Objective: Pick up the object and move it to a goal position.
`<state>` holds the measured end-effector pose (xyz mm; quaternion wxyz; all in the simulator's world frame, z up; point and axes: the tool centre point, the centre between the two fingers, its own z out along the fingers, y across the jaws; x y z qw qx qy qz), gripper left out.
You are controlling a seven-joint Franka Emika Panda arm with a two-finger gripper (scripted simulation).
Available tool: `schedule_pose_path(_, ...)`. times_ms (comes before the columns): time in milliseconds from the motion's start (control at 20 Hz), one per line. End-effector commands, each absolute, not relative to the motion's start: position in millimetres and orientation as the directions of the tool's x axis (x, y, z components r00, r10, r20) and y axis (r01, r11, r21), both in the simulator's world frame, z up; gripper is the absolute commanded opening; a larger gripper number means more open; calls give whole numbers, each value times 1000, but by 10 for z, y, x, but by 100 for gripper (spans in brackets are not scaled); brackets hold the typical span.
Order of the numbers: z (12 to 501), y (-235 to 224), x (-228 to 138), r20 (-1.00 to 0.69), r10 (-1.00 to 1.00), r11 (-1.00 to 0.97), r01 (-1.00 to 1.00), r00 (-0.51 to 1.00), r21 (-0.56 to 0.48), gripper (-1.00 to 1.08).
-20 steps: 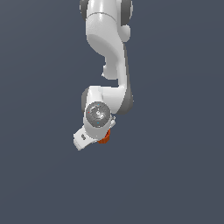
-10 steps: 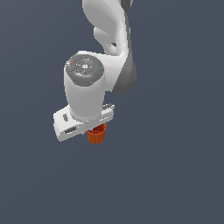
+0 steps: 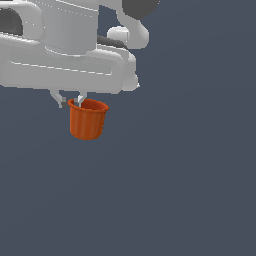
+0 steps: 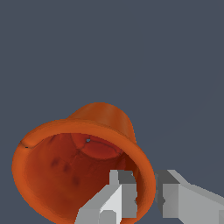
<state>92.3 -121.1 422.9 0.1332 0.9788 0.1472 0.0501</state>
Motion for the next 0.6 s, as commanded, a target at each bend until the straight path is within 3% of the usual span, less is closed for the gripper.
schedule_pose_path(0, 4639, -1236, 868, 107, 263, -928, 220, 959, 301, -100)
schedule_pose_path(250, 5175, -1254, 763, 171, 213, -931, 148, 962, 333, -100)
schedule_pose_path(550, 5394, -1252, 709, 197, 194, -931, 117, 961, 346, -100)
